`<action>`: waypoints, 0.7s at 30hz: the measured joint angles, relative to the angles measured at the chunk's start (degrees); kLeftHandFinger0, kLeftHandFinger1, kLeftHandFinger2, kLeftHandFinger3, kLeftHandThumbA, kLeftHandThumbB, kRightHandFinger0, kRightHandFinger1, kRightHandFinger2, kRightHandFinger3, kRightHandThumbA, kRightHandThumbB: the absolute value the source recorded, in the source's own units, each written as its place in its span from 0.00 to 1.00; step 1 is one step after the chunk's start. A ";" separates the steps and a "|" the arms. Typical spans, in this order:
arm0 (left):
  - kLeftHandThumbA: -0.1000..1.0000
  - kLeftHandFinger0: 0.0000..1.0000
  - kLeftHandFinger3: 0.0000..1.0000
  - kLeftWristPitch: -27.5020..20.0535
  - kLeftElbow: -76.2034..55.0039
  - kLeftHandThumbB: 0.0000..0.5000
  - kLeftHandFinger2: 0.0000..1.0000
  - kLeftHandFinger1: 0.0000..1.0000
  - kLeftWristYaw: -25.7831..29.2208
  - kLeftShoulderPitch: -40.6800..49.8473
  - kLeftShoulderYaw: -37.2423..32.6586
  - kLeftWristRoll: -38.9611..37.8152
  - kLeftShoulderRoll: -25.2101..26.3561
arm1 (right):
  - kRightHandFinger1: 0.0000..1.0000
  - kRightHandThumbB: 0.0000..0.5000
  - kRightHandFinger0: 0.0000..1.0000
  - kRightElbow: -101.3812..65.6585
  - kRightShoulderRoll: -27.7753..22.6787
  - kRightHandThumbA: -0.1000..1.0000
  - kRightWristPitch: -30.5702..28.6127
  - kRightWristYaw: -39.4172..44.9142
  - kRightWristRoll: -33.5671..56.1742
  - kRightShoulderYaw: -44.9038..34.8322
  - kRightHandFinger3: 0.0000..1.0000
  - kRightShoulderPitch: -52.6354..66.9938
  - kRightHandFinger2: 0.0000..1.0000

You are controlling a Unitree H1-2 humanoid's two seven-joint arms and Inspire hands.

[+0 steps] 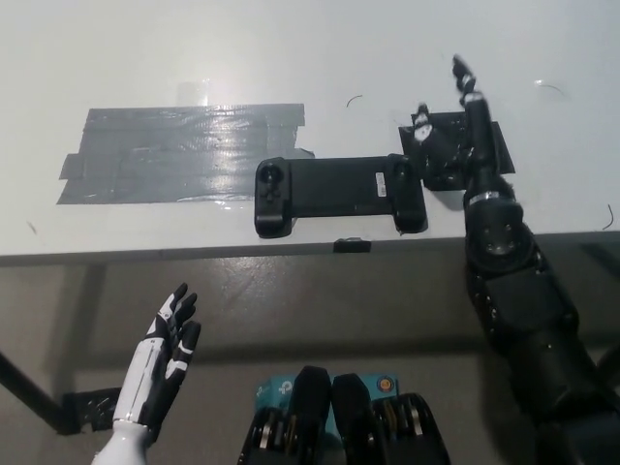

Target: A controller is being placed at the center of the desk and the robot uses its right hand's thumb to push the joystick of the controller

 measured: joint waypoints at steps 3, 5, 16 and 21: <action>0.90 1.00 1.00 0.00 0.13 0.02 1.00 1.00 -0.01 0.02 -0.01 0.00 -0.03 | 1.00 0.58 1.00 -6.90 0.09 1.00 0.81 0.64 0.03 0.21 1.00 1.91 1.00; 0.89 1.00 1.00 0.01 0.21 0.01 1.00 1.00 0.00 0.03 -0.02 0.00 -0.07 | 1.00 0.58 1.00 -11.94 0.14 1.00 1.54 1.07 0.03 0.41 1.00 3.55 1.00; 0.89 1.00 1.00 0.22 0.44 0.02 1.00 1.00 0.00 0.06 -0.01 0.01 -0.13 | 1.00 0.36 1.00 -35.31 0.10 0.96 5.24 3.04 0.05 2.11 1.00 16.85 1.00; 0.91 1.00 1.00 0.28 0.44 0.03 1.00 1.00 0.00 0.06 -0.02 0.01 -0.12 | 1.00 0.44 1.00 -45.47 -0.36 0.95 5.89 4.26 0.04 4.10 1.00 26.84 1.00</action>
